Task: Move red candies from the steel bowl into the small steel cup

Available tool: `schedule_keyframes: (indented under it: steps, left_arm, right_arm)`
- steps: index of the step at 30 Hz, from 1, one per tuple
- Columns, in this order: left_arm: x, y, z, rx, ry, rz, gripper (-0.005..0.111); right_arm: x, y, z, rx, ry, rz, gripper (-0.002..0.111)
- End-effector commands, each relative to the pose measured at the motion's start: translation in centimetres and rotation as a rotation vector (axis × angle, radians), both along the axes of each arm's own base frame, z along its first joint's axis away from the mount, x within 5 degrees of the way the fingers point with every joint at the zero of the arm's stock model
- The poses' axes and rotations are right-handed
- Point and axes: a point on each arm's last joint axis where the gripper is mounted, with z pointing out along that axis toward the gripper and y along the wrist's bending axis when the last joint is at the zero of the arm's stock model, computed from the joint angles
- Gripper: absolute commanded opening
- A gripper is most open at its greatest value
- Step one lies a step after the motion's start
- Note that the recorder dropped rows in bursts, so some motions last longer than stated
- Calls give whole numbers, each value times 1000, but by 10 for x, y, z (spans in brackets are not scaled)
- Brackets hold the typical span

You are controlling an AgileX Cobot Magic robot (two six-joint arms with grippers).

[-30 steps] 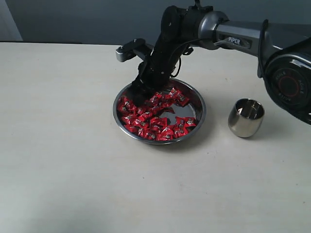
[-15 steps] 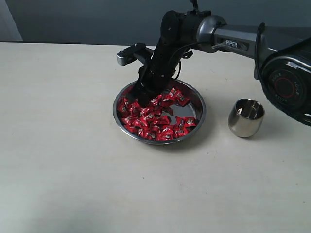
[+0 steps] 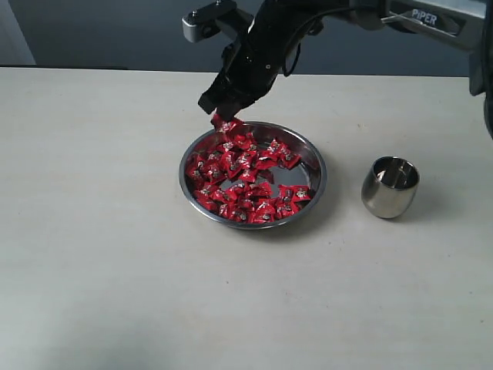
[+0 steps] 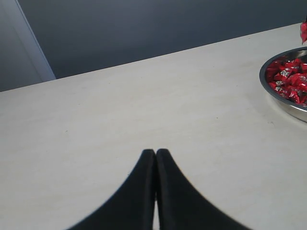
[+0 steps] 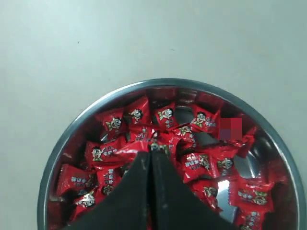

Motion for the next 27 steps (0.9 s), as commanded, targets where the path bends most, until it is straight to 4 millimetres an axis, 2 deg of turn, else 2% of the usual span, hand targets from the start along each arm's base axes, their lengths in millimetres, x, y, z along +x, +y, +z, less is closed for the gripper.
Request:
schedule_keyframes:
  steps: [1, 4, 7, 8, 9, 11, 15, 19, 23, 27]
  left_arm:
    - [0, 0, 1, -2, -12, 0, 0]
    - [0, 0, 1, -2, -12, 0, 0]
    - [0, 0, 1, -2, -12, 0, 0]
    - [0, 0, 1, -2, -12, 0, 0]
    - [0, 0, 1, -2, -12, 0, 0]
    - [0, 0, 1, -2, -12, 0, 0]
    - [0, 0, 1, -2, -12, 0, 0]
    - [0, 0, 1, -2, -12, 0, 0]
    - [0, 0, 1, -2, -12, 0, 0]
    - [0, 0, 1, -2, -12, 0, 0]
  right_arm:
    - [1, -11, 5, -21, 23, -8, -1]
    - [1, -14, -11, -72, 70, -8, 1]
    - [-1, -15, -28, -119, 133, 7, 14]
    - [-2, -15, -35, -134, 157, 13, 22]
    - [-2, -16, -43, -151, 192, 20, 40]
    - [-3, -18, -51, -186, 210, 27, 55]
    - [-1, -26, -56, -280, 217, -32, 55]
    - [-3, -20, -58, -220, 263, -43, 55]
    - [-5, -16, -81, -214, 331, -52, 55]
    - [-7, -14, -82, -179, 361, -59, 55]
